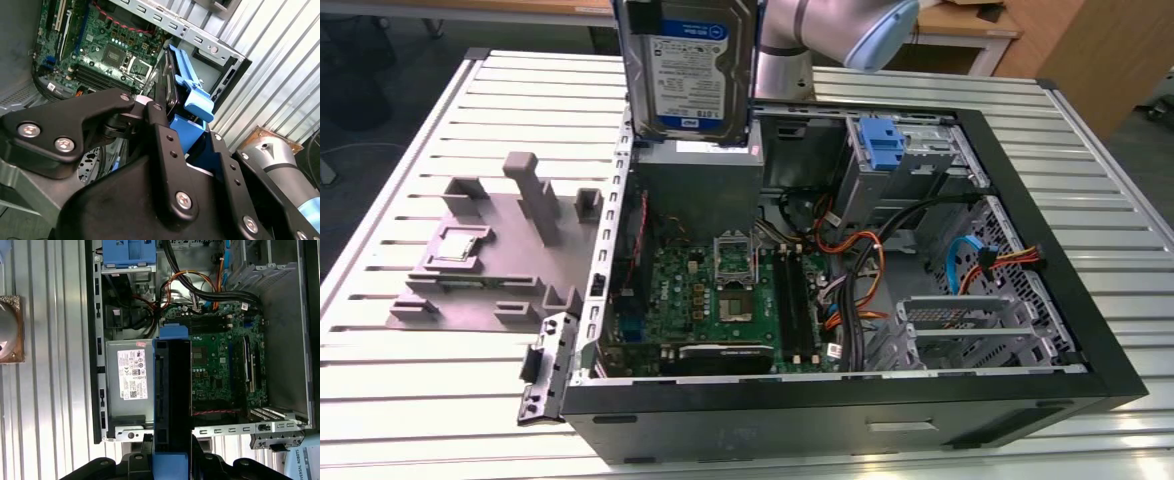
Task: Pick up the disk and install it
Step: 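Pick up the disk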
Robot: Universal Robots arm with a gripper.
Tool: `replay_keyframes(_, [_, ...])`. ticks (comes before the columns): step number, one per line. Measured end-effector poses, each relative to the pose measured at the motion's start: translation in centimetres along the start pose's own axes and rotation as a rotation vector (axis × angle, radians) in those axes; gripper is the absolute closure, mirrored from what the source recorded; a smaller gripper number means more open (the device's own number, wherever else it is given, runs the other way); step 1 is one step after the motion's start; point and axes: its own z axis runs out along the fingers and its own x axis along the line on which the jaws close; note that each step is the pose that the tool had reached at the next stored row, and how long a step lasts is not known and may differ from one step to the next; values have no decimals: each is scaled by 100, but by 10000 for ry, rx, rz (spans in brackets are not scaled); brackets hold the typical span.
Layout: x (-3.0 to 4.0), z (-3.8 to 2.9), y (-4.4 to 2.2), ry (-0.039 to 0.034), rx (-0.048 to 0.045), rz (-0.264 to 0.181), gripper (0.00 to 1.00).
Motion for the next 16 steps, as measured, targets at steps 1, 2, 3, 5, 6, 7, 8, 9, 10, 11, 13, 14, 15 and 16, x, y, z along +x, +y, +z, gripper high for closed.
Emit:
replay_keyframes(1, [1, 0, 21, 0, 0, 0, 63])
replay_keyframes(2, [2, 1, 41, 0, 0, -1, 63])
replay_keyframes(3, [3, 1, 61, 0, 0, -1, 63])
replay_keyframes(5, [4, 2, 96, 0, 0, -1, 63])
replay_keyframes(6, [1, 2, 103, 1, -1, 0, 63])
replay_keyframes(7, [-4, 3, 107, 1, 0, 1, 63])
replay_keyframes(8, [-10, 4, 112, 1, 0, 2, 63])
replay_keyframes(9, [-16, 4, 117, -1, 0, 3, 63])
replay_keyframes(10, [-23, 5, 122, 0, 0, 5, 63])
replay_keyframes(11, [-29, 5, 128, 0, 0, 5, 63])
replay_keyframes(13, [-41, 6, 138, 0, 0, 7, 63])
replay_keyframes(14, [-46, 7, 144, 0, 0, 7, 63])
replay_keyframes(15, [-53, 8, 148, 0, 0, 8, 63])
replay_keyframes(16, [-60, 8, 153, -1, 0, 10, 63])
